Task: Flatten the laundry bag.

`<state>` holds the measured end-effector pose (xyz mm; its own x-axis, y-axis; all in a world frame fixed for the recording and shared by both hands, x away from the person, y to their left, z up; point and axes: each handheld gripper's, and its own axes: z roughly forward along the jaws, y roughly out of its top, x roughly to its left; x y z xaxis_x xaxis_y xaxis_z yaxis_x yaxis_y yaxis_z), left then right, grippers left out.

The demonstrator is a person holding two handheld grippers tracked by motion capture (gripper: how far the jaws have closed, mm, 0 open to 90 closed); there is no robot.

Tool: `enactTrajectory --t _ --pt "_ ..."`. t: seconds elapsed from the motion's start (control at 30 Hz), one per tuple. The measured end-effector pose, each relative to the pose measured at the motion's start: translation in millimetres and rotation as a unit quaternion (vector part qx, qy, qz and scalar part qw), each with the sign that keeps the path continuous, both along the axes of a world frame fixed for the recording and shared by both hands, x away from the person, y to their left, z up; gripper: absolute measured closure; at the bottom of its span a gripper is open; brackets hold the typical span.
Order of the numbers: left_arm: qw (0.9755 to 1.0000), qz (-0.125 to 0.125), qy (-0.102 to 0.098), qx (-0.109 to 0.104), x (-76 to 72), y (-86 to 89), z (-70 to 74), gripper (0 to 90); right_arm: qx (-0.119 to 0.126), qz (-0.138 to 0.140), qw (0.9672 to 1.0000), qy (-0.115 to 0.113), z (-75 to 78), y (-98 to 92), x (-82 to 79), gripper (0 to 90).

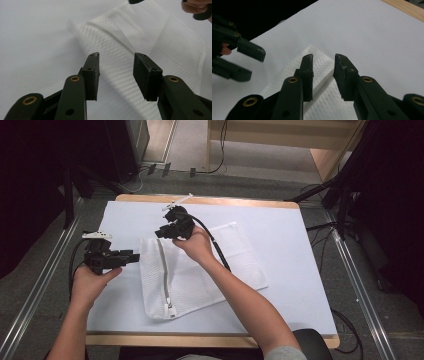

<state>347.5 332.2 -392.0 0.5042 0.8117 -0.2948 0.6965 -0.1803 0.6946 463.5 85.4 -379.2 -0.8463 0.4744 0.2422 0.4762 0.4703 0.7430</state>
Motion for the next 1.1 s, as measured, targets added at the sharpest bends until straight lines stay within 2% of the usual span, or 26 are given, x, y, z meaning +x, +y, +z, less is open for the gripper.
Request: enactTrajectory --t 0.17,0.23,0.3,0.43,0.53,0.63,0.77,0.87,0.93,1.0,1.1 --pt "1.0 -0.002 0.005 0.002 7.3 -0.6 -0.9 55.1 0.006 -0.006 1.0 -0.002 -2.7 -24.4 -8.8 70.8" --pt "0.9998 -0.011 0.008 0.011 15.0 -4.0 -4.4 54.9 0.003 -0.006 1.0 -0.004 -7.2 -35.6 -14.2 70.8" --pt "0.9994 -0.014 0.009 0.029 23.6 -7.1 -6.7 54.7 0.002 -0.007 1.0 -0.006 -11.9 -45.3 -18.8 70.8" --pt "0.9989 -0.031 0.026 0.025 42.4 -15.8 -11.1 53.2 -0.001 -0.016 0.9999 -0.004 -25.6 -66.9 -30.2 70.8" --pt "0.9978 -0.046 0.028 0.039 52.3 -24.6 -16.4 52.8 -0.004 -0.023 0.9997 -0.003 -33.0 -82.2 -39.9 71.1" --pt "0.9972 -0.049 0.033 0.047 64.0 -30.0 -19.7 52.5 -0.001 -0.027 0.9996 0.007 -38.0 -97.1 -48.8 72.0" --pt "0.9959 -0.061 0.041 0.052 80.3 -39.8 -21.5 52.0 -0.004 -0.028 0.9996 0.007 -45.0 -116.3 -65.1 71.7" --pt "0.9946 -0.077 0.037 0.059 92.7 -48.7 -24.8 51.5 -0.003 -0.03 0.9995 -0.003 -50.2 -133.1 -77.4 69.4" --pt "0.9943 -0.078 0.03 0.066 99.0 -52.9 -28.2 51.4 0.001 -0.038 0.9992 -0.008 -53.2 -145.3 -83.9 69.4" --pt "0.9933 -0.083 0.028 0.075 104.7 -55.8 -32.3 51.1 0.006 -0.047 0.9988 -0.005 -56.5 -156.7 -89.3 69.4" --pt "0.9919 -0.088 0.028 0.088 110.7 -60.1 -37.4 51.0 -0.001 -0.062 0.9981 -0.002 -60.1 -171.6 -96.9 68.6"
